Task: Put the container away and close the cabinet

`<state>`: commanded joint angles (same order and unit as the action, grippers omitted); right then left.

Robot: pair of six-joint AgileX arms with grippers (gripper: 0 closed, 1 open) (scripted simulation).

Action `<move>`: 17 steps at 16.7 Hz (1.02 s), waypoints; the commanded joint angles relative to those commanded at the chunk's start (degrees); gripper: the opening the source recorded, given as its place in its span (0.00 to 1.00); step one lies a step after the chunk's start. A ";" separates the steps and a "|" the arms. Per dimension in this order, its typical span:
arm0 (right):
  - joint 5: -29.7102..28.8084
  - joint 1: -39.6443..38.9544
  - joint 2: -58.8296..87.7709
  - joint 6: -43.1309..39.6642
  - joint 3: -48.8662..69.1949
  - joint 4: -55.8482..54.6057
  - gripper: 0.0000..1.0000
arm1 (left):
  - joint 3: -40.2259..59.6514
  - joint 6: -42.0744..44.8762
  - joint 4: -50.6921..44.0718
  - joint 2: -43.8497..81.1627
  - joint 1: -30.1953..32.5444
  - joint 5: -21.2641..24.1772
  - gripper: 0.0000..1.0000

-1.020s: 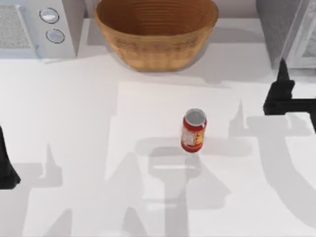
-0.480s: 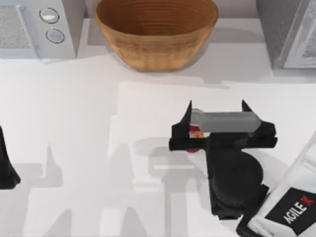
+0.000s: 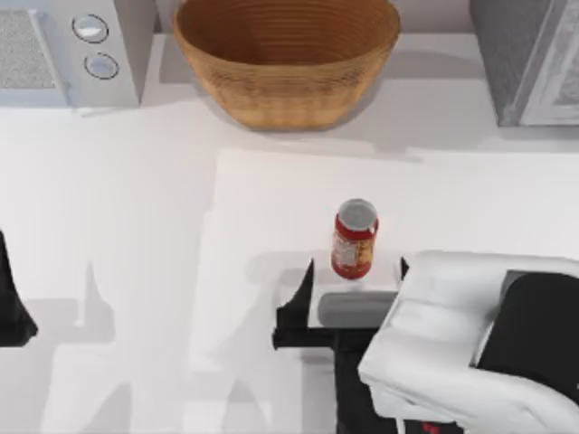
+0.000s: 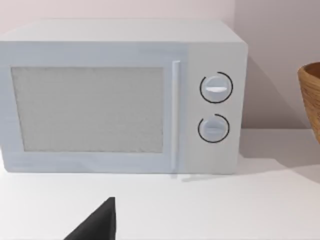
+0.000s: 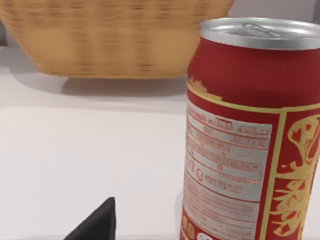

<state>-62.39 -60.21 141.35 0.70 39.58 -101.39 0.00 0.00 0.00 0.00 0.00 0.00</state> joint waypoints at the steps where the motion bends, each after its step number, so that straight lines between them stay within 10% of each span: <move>1: -0.11 -0.10 0.24 0.00 0.08 -0.19 1.00 | 0.00 0.00 0.00 0.00 0.00 0.00 1.00; 17: 8.14 8.16 1.03 -0.10 7.35 6.13 1.00 | 0.00 0.00 0.00 0.00 0.00 0.00 1.00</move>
<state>-54.25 -52.06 142.38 0.60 46.93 -95.26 0.00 0.00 0.00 0.00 0.00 0.00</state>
